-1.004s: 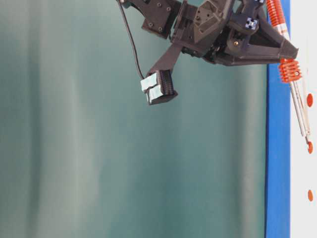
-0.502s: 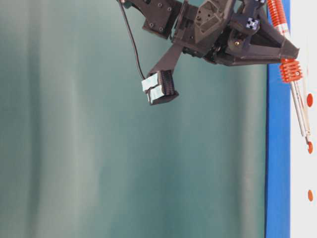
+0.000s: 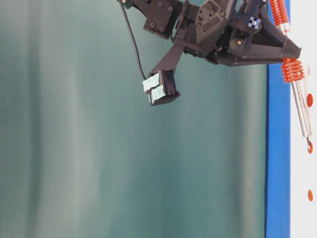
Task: Touch the tip of the soldering iron to the mark.
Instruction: 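Hold the iron tip on the middle red dot, then raise the iron tip and shift it further right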
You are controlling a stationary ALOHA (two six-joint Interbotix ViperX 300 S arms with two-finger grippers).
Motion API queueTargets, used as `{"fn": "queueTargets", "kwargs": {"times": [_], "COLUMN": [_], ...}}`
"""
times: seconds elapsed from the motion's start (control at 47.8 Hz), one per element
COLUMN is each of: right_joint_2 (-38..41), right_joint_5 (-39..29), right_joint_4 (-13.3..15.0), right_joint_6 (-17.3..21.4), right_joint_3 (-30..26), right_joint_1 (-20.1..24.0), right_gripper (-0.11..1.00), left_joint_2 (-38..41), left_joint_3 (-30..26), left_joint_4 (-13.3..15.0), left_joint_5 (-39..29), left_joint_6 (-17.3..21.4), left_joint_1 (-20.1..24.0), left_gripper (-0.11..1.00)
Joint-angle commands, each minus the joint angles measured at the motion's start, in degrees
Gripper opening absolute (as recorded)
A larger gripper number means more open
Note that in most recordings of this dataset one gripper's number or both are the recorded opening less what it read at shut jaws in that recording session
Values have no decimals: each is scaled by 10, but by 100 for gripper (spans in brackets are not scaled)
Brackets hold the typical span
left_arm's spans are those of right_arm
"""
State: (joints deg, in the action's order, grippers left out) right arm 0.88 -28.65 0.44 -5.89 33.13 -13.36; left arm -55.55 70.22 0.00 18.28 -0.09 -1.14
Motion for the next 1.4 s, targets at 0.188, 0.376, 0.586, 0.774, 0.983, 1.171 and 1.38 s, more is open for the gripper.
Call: {"fn": "queueTargets", "kwargs": {"times": [0.188,0.376,0.586,0.774,0.983,1.171,1.38], "right_joint_2": [-5,-5,-15,-61,-113,-131,-128], "right_joint_5": [2,2,-5,-40,-93,-133,-137], "right_joint_4": [-2,-2,-2,0,4,17,18], "right_joint_6": [1,1,1,1,0,0,0], "right_joint_3": [-9,-8,-13,-40,-83,-112,-117], "right_joint_1": [2,2,2,1,2,2,2], "right_gripper": [6,6,6,6,6,6,6], "left_joint_2": [2,2,2,2,3,4,4], "left_joint_3": [-7,-6,-6,-7,-6,-6,-6], "left_joint_4": [-1,-1,-1,-1,-1,-1,-1], "left_joint_5": [3,4,4,4,4,4,3], "left_joint_6": [-1,-1,-1,-1,-1,-1,-1], "left_joint_1": [-1,-1,-1,0,0,-1,-1], "left_gripper": [0,0,0,0,0,0,0]}}
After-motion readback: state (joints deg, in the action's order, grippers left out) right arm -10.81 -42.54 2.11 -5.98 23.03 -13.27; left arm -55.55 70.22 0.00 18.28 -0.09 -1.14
